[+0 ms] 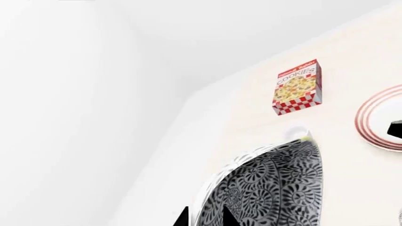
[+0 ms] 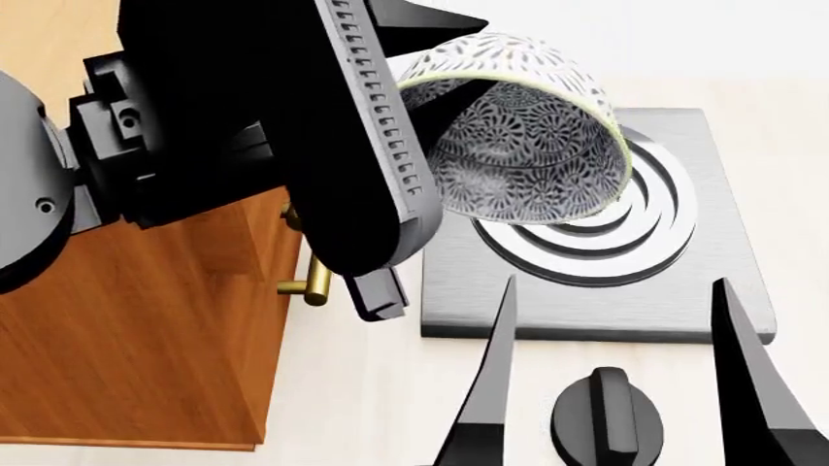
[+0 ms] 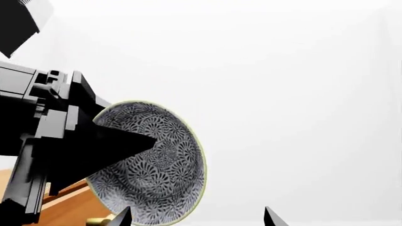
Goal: Pick the akita bowl on the wooden cabinet and place it on the plate.
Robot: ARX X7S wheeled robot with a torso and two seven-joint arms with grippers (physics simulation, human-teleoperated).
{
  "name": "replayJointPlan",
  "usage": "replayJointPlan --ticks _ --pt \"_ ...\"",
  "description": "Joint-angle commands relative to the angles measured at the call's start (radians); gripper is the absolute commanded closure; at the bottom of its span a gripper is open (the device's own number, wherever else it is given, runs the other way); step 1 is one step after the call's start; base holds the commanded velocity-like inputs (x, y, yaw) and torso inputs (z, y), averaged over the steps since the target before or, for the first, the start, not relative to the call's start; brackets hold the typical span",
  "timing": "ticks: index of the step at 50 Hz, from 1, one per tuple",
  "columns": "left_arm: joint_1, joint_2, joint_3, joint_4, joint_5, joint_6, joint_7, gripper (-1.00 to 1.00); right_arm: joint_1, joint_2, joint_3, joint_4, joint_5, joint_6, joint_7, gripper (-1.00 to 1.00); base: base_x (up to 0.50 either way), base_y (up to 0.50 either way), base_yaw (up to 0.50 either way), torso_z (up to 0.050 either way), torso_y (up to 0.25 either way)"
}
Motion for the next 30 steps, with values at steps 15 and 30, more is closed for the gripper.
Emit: replayJointPlan --ticks 15,30 --pt "0.029 -0.011 -0.013 0.088 -0.034 -0.004 -0.031 1.0 0.015 0.004 -0.01 -0.002 -0.007 0.046 0.025 -1.0 0.0 0.0 0.0 0.0 0.0" --pt "0.041 -0.014 -0.012 0.126 -0.055 -0.007 -0.039 1.0 0.023 0.006 -0.009 0.005 -0.008 0.083 0.047 -1.0 0.0 0.0 0.0 0.0 0.001"
